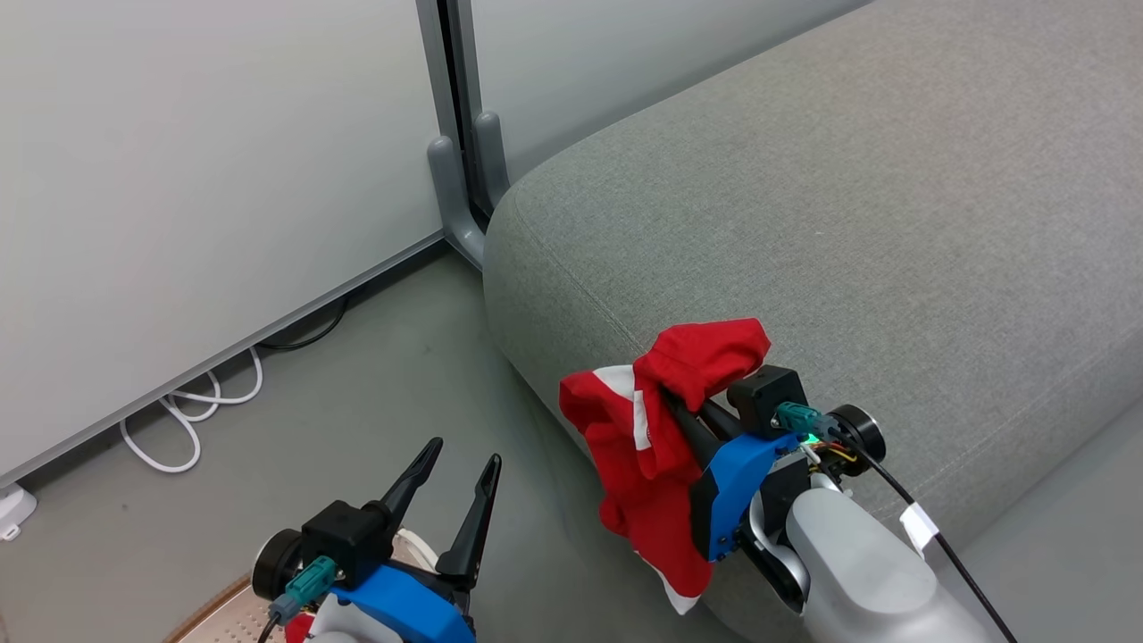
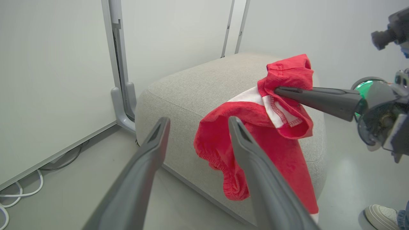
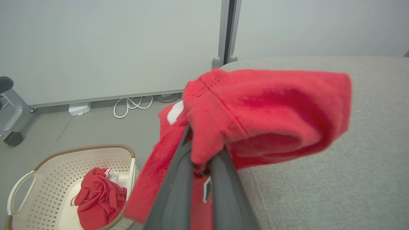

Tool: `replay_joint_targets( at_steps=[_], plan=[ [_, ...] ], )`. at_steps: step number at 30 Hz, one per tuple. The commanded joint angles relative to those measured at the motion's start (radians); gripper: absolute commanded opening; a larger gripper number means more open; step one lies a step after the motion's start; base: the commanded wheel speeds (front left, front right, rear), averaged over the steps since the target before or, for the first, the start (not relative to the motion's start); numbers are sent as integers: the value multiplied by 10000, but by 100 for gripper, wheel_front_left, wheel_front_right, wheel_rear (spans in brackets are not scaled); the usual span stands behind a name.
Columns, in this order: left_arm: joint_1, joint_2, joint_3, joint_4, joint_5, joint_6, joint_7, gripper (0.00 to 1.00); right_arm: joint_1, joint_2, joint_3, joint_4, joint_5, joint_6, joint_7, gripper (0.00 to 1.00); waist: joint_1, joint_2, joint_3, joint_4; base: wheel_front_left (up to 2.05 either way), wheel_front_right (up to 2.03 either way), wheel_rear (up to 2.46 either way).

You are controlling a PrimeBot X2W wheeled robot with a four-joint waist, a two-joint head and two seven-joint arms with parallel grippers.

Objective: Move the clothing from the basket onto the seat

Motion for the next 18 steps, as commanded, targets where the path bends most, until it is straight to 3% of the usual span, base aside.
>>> replay_joint_targets(
  at_steps=[1,9,18],
  plan=[
    [-118,91,19,19,-68,-38,-34,100,96,-11,-42,-48,-48,-3,-49,0,0,-1,12,0,0,0,0],
    [-237,173,21,-23,-14,-39,-34,100,-616,-229,-660,-130,408,-5,280,0,0,-1,379,108,0,0,0],
    [-1242,594,-556,-307,224,-40,-34,100,-3000,-1927,-2414,-629,659,-3,1118,0,0,-1,2164,950,0,0,0]
  ],
)
